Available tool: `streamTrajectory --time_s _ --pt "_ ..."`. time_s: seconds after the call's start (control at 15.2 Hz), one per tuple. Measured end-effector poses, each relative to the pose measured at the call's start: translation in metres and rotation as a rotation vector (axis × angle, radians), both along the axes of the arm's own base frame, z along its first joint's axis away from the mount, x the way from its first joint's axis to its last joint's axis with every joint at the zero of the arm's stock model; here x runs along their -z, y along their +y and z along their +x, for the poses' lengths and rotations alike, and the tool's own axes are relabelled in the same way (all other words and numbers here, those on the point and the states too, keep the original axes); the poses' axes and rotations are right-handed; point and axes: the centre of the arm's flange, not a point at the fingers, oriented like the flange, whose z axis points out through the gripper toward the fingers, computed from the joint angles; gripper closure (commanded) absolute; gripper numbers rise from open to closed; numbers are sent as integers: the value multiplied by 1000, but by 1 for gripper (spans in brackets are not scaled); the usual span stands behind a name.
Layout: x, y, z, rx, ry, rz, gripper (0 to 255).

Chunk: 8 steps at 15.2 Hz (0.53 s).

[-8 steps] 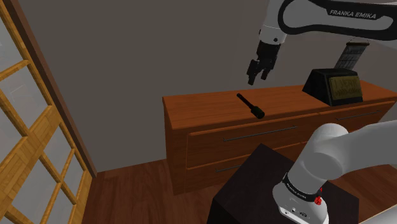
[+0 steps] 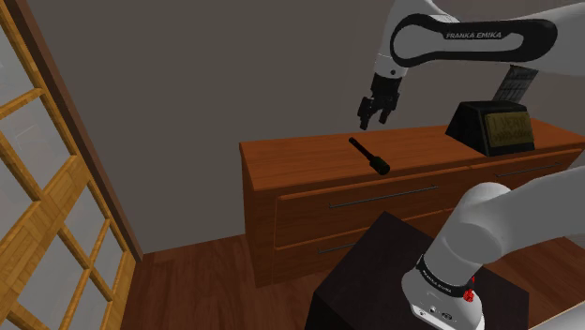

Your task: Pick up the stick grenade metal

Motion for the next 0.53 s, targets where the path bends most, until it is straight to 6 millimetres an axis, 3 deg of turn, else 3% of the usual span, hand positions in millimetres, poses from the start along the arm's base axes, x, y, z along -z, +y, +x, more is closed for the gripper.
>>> streamTrajectory --time_s 0.53 --pt "61 -79 43 100 20 15 0"
